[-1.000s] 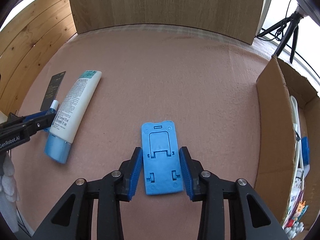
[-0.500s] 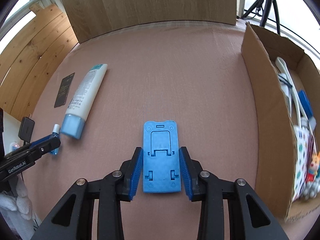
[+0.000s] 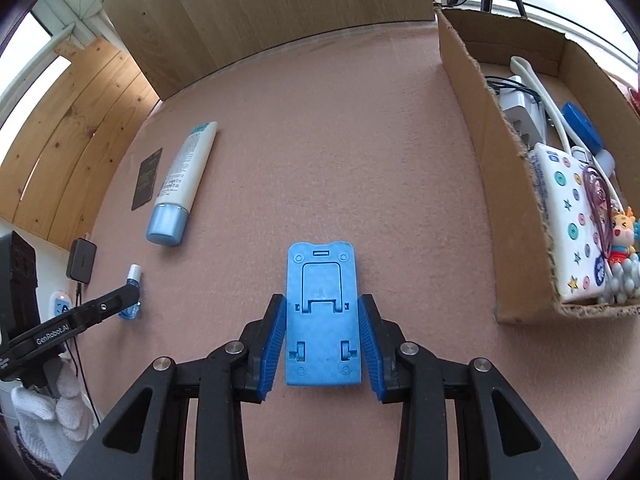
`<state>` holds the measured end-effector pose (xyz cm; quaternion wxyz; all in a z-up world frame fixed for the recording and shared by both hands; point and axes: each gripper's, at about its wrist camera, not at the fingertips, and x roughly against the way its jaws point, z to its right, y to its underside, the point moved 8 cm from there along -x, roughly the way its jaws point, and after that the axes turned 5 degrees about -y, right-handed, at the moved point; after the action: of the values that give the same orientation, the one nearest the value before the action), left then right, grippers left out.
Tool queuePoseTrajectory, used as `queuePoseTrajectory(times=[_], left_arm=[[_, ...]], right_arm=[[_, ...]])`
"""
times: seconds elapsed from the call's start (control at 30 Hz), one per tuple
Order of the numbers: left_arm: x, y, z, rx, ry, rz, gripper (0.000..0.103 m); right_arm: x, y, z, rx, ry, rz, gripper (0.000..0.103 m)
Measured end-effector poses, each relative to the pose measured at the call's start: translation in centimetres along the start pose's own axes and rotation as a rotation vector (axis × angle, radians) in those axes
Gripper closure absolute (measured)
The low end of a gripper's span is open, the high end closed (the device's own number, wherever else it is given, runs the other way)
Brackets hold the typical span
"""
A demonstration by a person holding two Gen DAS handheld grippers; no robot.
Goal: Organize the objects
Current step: 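Lift the eye-drop bottle with the left tool while the right tool lifts the blue phone stand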
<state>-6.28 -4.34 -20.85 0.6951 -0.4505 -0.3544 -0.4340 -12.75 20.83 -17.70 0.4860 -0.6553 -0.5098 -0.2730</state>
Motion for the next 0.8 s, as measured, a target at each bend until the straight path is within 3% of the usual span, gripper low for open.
queuePoseTrajectory(times=[0.5,0.8], left_arm=[[-0.8,1.9,5.7,-0.101,0.061,-0.054,0.069],[-1.0,0.3,10.9,-0.188,0.074,-0.031,0.069]], right_arm=[[2.2,1.2,0.9,-0.029,-0.013,0.031,0.07],[5.7,0.9,2.2,-0.05,-0.004,0.102,0.07]])
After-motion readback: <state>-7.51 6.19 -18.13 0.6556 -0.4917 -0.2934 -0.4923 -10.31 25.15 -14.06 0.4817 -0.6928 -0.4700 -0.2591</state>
